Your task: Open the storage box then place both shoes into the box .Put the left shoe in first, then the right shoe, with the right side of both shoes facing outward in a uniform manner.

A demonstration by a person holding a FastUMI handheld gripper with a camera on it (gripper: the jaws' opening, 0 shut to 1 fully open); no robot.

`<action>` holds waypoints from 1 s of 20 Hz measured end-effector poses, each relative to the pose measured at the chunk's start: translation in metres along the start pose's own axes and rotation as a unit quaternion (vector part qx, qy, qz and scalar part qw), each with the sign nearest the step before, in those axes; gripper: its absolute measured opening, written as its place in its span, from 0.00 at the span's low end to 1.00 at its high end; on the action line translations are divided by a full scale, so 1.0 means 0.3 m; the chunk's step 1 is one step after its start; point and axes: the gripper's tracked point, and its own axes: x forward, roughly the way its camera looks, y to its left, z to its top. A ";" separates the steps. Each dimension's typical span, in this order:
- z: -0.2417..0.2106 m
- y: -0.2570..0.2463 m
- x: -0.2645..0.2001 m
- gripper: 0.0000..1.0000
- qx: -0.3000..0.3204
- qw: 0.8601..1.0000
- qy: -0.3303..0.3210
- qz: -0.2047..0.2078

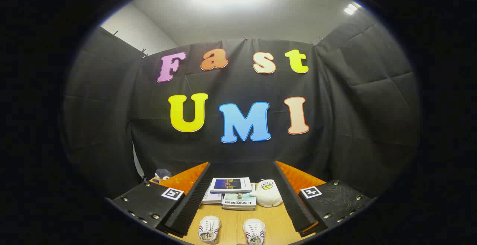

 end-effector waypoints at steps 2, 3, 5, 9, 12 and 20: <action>-0.004 -0.008 0.010 0.98 0.002 1.000 0.005 -0.001; -0.010 -0.008 0.015 0.98 0.001 1.000 0.008 0.000; 0.000 -0.020 0.026 0.98 -0.003 1.000 0.007 -0.001; -0.029 -0.023 0.047 0.98 0.000 1.000 0.018 0.001; -0.033 -0.032 0.052 0.98 -0.003 1.000 0.021 0.003; -0.057 -0.025 0.107 0.98 0.008 1.000 0.023 0.016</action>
